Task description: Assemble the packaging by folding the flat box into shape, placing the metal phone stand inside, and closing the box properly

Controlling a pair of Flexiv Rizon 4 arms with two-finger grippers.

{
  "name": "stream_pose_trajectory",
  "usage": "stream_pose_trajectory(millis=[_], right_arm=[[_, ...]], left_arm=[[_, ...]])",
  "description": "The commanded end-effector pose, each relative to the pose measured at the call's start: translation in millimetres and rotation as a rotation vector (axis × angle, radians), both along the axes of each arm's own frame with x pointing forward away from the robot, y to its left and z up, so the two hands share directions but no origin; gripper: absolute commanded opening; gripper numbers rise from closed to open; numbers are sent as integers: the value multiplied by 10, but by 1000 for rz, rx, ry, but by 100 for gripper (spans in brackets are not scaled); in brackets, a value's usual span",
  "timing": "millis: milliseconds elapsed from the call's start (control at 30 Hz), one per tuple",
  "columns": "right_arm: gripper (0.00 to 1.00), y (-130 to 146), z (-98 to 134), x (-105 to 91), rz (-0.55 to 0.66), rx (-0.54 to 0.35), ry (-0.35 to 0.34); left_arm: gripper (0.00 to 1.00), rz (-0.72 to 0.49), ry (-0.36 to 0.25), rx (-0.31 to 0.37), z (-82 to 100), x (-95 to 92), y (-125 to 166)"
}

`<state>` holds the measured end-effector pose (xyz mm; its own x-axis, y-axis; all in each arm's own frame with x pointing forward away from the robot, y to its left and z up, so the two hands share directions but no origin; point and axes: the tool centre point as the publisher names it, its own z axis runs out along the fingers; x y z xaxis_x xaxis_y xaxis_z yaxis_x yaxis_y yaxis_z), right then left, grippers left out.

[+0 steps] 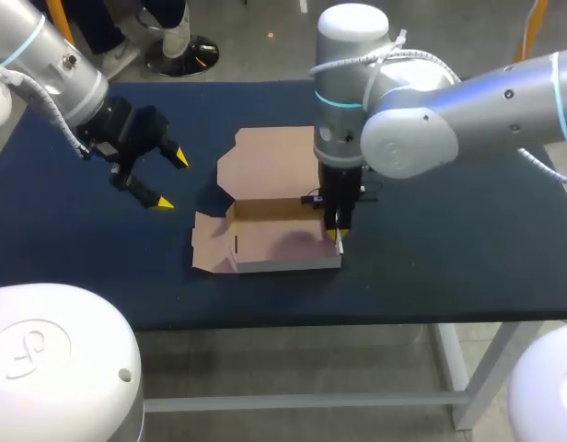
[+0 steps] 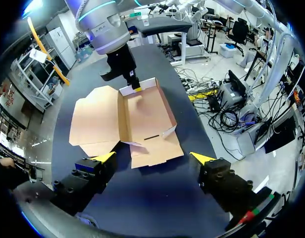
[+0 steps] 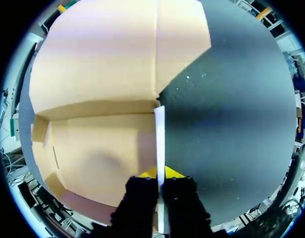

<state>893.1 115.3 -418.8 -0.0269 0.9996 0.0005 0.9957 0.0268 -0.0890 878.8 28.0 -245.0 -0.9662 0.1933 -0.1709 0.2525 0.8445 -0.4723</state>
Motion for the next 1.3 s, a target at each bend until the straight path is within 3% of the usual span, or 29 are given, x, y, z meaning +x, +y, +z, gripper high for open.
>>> stream_pose_trajectory(millis=[33,700,767,867,933,1033,1100,1200,1300], right_arm=[[0,4,3,-4,-4,-5,1],[0,5,1,-6,-12,-2,-3],[0,5,1,-6,-12,-2,-3],[0,5,1,-6,-12,-2,-3],[0,5,1,-6,-12,-2,-3],[0,5,1,-6,-12,-2,-3],[0,5,1,-6,-12,-2,-3],[0,5,1,-6,-12,-2,-3],[0,5,1,-6,-12,-2,-3]], left_arm=[[100,1,0,5,9,-7,-1],[100,1,0,5,9,-7,-1],[100,-8,30,-1,73,54,-24],[100,70,139,-22,100,101,-42],[100,139,249,-33,108,92,-41],[100,360,433,-30,96,78,-64],[100,596,512,-34,51,62,-68],[100,864,570,-75,-47,1,-46],[100,1055,608,-143,-153,-82,-20]])
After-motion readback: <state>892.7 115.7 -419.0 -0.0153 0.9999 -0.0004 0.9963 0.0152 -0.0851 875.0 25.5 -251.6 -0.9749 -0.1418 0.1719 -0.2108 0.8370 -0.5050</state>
